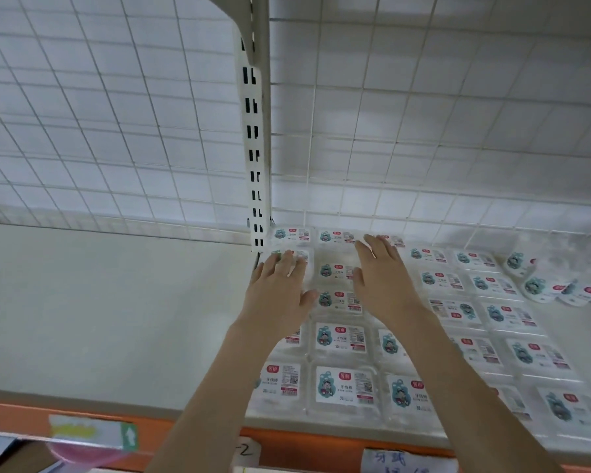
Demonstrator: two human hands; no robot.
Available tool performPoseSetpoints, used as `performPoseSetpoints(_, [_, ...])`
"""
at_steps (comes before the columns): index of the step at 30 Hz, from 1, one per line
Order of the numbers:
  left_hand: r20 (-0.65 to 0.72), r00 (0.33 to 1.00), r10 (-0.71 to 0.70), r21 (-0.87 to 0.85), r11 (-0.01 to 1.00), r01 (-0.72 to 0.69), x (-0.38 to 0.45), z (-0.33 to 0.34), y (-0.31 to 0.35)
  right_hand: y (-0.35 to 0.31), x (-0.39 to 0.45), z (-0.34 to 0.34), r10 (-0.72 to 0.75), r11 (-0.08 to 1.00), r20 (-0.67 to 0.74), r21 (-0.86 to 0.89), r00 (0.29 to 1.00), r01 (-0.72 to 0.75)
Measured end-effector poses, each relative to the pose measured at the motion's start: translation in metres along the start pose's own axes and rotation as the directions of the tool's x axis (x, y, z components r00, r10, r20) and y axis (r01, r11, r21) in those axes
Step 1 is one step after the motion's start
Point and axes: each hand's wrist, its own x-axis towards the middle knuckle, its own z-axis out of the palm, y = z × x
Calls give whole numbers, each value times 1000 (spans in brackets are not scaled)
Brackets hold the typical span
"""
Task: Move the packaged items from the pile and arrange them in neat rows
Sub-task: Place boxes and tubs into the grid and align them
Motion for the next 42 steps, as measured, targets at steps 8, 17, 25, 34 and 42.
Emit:
performPoseSetpoints(8, [-135, 988, 71, -129, 988, -89, -35, -20, -58, -95, -34, -4, 64, 985, -62, 164, 996, -53])
performPoseSetpoints(17, [-131, 948, -290, -186, 946, 264, -197, -47, -288, -326, -68, 45, 58, 928, -105, 372, 993, -15])
performPoseSetpoints(25, [-301, 800, -519, -281, 850, 446, -295, -89, -445, -509, -41, 72, -143, 895, -1, 426, 990, 130])
performPoseSetpoints(34, [-356, 672, -650, -291, 760, 581, -317, -106, -548, -610, 20, 93, -315, 855, 31, 443, 948, 270])
performPoseSetpoints(42, [-383, 584, -716, -266, 691, 672, -308, -130, -628, -684, 84, 112, -422, 815, 10, 442, 906, 374])
